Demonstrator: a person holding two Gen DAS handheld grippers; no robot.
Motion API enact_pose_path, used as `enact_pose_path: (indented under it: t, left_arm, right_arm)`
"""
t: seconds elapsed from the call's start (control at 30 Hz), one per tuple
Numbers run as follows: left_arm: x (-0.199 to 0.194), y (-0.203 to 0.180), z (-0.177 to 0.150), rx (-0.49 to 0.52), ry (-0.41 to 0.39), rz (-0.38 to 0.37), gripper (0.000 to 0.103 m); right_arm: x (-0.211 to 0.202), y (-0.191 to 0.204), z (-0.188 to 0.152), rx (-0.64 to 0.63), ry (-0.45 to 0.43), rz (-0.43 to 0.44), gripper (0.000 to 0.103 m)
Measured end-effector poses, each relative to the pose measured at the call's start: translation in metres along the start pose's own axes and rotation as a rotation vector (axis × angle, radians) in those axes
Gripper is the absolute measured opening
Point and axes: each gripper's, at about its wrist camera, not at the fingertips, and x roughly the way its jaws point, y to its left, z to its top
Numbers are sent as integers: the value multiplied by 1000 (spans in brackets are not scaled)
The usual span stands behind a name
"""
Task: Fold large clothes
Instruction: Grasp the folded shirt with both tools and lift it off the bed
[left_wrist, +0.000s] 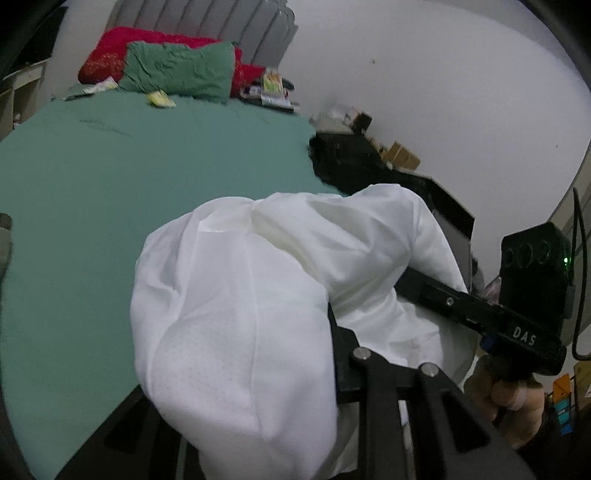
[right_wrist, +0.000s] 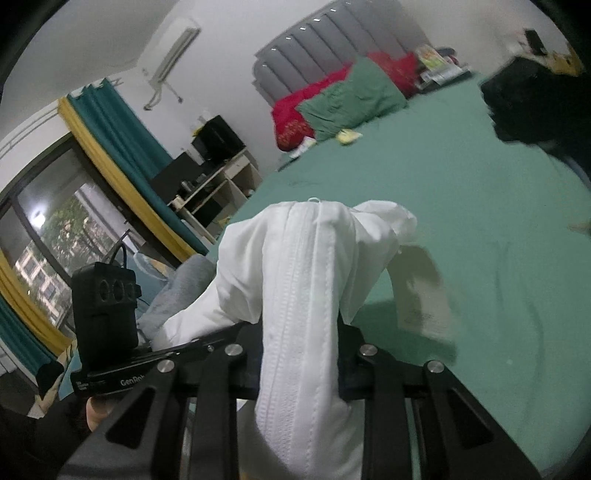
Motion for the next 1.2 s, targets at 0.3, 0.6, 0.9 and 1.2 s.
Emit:
enact_pose_path:
  t: [0.3, 0.6, 0.9, 1.2]
  left_arm:
    - [-84, 48, 26, 7, -144, 50, 23]
    - [-169, 123, 42, -32, -247, 109, 23]
    - [-253, 205, 67, -84, -308, 217, 23]
    - [-286, 308, 57, -186, -271, 339, 24]
  right_arm:
    - [39, 106, 35, -139, -24, 60, 24]
    - [102, 206, 57, -231, -3, 156, 24]
    - [187, 303, 66, -225, 7, 323, 24]
    - [303, 346, 32, -59, 133, 404, 24]
